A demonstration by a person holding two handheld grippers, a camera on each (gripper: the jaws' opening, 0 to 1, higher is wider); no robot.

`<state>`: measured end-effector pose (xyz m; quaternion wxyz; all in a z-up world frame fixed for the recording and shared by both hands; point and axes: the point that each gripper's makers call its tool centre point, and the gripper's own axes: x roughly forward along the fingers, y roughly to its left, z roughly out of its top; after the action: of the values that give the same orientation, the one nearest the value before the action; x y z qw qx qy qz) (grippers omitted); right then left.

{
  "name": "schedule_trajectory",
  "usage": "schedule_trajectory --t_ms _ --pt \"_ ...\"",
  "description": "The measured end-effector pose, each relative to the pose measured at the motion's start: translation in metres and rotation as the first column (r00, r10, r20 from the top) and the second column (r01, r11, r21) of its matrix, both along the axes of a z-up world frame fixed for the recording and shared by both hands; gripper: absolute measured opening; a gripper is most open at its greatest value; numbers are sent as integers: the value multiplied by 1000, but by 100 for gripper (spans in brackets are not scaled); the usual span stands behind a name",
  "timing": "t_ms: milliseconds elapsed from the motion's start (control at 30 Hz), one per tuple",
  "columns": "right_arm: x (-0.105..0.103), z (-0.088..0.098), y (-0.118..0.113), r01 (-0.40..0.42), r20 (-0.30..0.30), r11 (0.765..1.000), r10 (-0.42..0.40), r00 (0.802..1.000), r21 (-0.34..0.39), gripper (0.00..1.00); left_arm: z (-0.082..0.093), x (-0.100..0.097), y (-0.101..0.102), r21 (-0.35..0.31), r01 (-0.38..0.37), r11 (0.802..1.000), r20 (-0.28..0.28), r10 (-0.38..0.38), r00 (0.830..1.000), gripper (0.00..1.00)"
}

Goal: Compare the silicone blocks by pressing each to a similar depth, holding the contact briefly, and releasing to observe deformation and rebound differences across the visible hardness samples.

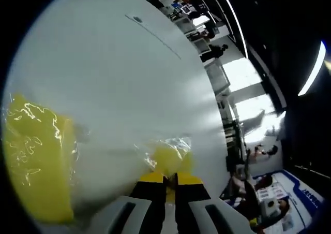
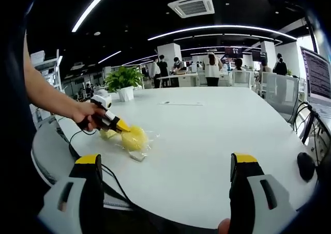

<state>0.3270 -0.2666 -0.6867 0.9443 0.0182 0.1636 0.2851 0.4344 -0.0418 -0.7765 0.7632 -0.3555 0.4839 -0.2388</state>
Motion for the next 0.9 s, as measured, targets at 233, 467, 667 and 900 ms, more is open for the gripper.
schedule_trajectory --t_ms 233,467,667,900 --pt "1 -1 3 -7 -6 1000 7 1000 4 97 -1 4 0 223 147 964 157 -184 970 6" --pt "3 0 5 -10 -5 1000 10 1000 9 97 -8 5 8 267 134 954 188 -188 964 10" --pt "4 -1 9 -17 -13 1000 17 1000 10 97 -7 8 9 273 140 952 185 -195 963 12" --pt "8 -1 14 -31 -10 1000 31 999 0 97 7 9 19 160 76 984 233 -113 966 35"
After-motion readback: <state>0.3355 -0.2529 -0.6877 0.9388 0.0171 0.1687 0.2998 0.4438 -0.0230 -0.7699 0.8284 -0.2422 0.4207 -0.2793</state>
